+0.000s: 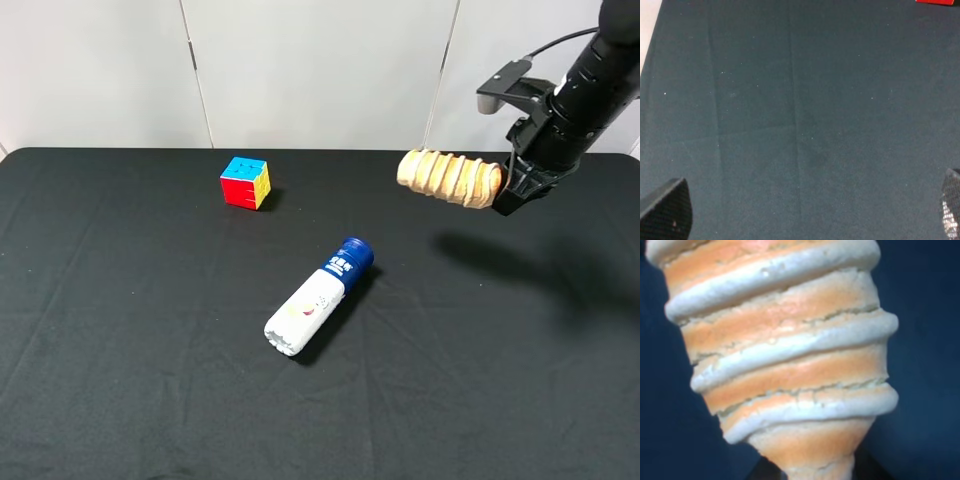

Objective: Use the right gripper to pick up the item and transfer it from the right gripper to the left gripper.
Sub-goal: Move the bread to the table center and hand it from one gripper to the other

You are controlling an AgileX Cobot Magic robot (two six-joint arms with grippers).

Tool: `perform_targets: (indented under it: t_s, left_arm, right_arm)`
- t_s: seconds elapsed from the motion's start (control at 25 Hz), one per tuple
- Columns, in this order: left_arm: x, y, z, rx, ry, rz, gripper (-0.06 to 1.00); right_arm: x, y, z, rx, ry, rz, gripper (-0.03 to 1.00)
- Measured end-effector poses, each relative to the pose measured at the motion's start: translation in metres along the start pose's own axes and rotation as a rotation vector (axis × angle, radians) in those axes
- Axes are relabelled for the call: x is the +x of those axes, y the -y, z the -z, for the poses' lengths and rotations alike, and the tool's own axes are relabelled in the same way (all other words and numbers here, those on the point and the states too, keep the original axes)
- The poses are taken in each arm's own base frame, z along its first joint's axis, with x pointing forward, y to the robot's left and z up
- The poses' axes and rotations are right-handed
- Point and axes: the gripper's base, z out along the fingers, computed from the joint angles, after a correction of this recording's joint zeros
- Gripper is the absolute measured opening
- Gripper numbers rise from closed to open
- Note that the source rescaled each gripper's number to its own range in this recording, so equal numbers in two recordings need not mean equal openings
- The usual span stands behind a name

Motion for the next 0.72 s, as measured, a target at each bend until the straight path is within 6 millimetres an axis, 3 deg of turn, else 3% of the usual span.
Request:
perform_targets:
  t_s: [0.4, 0.72]
  left_arm:
    - [0.000, 0.000, 0.000, 0.000, 0.000, 0.000, 0.98]
    - [0.000, 0.000, 0.000, 0.000, 0.000, 0.000, 0.98]
  right_arm:
    - [-0.011, -0.055, 0.037, -0.068, -0.016, 0.077, 0.03]
    - [-0.009, -0.086, 0.059, -0.093, -0.006, 0.151, 0.03]
